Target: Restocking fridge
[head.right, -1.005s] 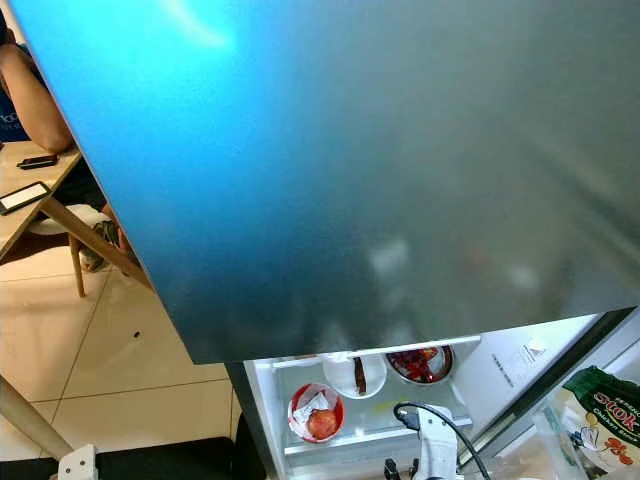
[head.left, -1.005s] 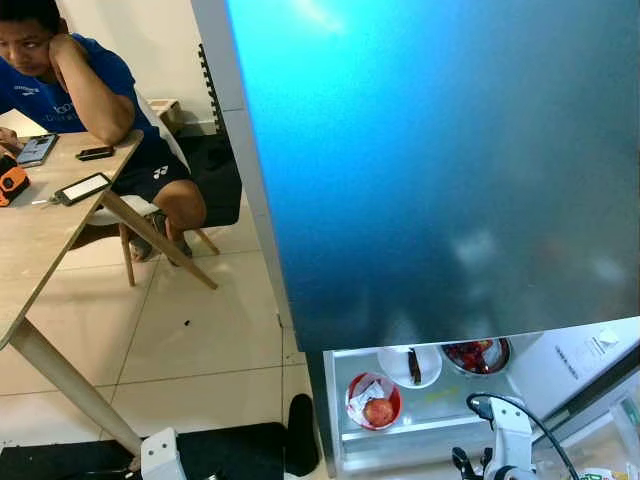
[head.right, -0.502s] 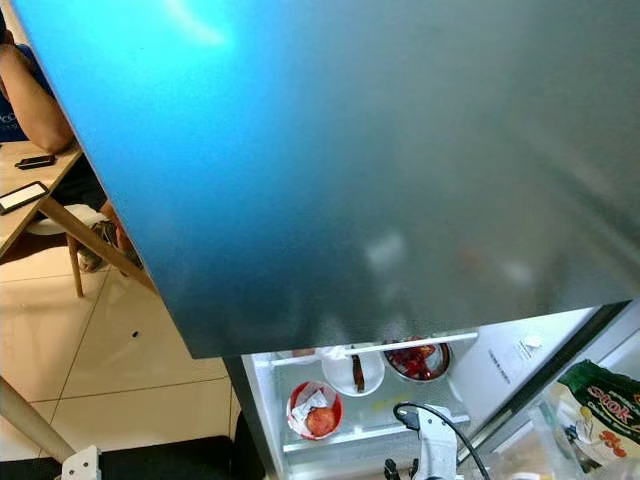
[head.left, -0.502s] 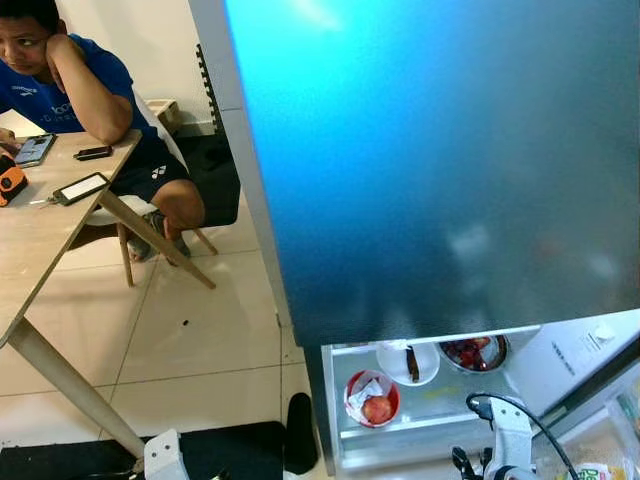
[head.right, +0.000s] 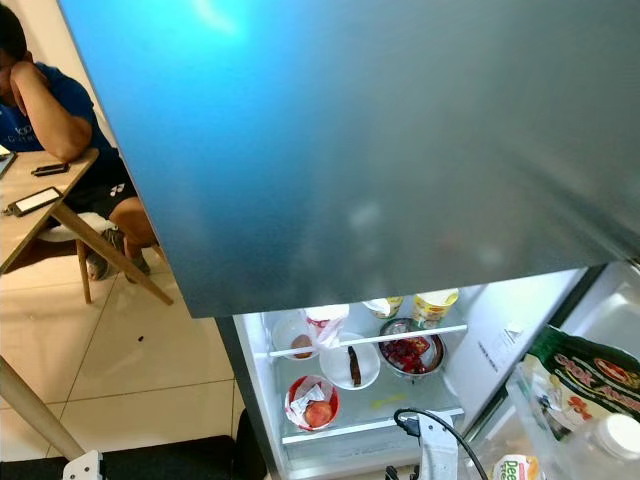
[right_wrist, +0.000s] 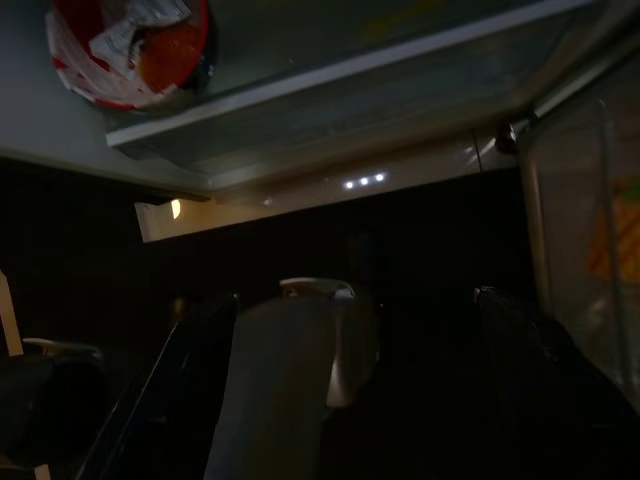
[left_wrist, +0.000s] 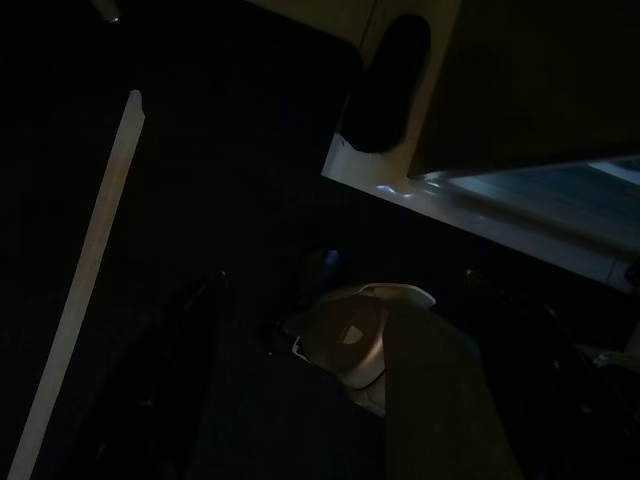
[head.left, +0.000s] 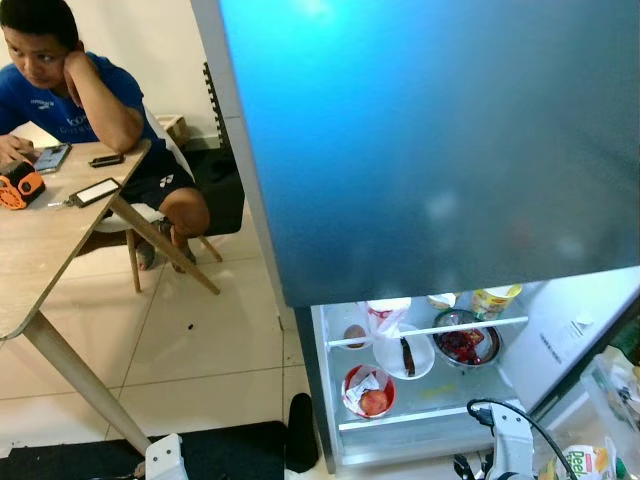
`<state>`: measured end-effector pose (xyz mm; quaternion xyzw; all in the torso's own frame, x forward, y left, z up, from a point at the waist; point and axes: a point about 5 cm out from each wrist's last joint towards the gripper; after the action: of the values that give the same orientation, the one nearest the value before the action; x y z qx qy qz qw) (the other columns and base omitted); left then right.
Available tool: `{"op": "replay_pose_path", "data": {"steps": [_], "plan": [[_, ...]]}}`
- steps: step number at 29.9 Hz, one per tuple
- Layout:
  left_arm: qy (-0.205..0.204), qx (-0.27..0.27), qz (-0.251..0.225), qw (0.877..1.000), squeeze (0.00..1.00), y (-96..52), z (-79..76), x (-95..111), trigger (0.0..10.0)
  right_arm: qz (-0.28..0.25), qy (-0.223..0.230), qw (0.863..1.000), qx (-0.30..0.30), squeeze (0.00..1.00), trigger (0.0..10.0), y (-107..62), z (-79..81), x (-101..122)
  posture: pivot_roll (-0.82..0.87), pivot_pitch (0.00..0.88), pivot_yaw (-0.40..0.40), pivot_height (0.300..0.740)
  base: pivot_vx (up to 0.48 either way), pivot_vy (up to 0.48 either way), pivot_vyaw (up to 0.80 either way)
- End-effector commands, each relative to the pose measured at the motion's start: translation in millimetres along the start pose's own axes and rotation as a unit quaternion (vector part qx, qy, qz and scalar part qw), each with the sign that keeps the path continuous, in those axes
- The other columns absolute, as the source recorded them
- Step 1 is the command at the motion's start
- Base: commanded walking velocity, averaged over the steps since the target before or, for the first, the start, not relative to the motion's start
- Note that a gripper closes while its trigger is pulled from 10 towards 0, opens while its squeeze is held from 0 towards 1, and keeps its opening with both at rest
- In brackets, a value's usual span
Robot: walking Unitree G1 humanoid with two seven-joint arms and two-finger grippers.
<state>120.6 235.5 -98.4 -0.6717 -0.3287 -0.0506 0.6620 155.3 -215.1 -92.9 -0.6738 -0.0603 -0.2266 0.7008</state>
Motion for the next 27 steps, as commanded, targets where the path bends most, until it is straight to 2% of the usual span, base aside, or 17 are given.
{"op": "replay_pose_path", "data": {"steps": [1,27], "plan": [[0.001,-0.002,0.011,1.000,0.00,-0.4,-1.0,-4.5,10.0,0.002,-0.007,1.000,-0.002,0.00,10.0,-0.1,-0.7,0.4,-0.04,0.000,0.011,0.740,-0.281,0.000,0.00],[0.003,-0.012,0.008,1.000,0.00,0.3,-3.8,-3.2,10.0,0.004,-0.013,1.000,0.003,0.00,10.0,-0.1,-0.3,-0.1,-0.04,0.000,0.016,0.740,-0.294,0.000,0.00]]}}
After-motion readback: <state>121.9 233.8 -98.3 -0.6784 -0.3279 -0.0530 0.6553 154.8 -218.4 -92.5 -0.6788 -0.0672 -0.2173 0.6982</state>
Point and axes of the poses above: a point about 5 cm out from each wrist's last joint towards the gripper, its own y axis pointing out of the wrist towards the gripper, its own x axis along the axis of the wrist's last joint, z = x × y, and after that the axes turned 6 degrees about y, right-handed
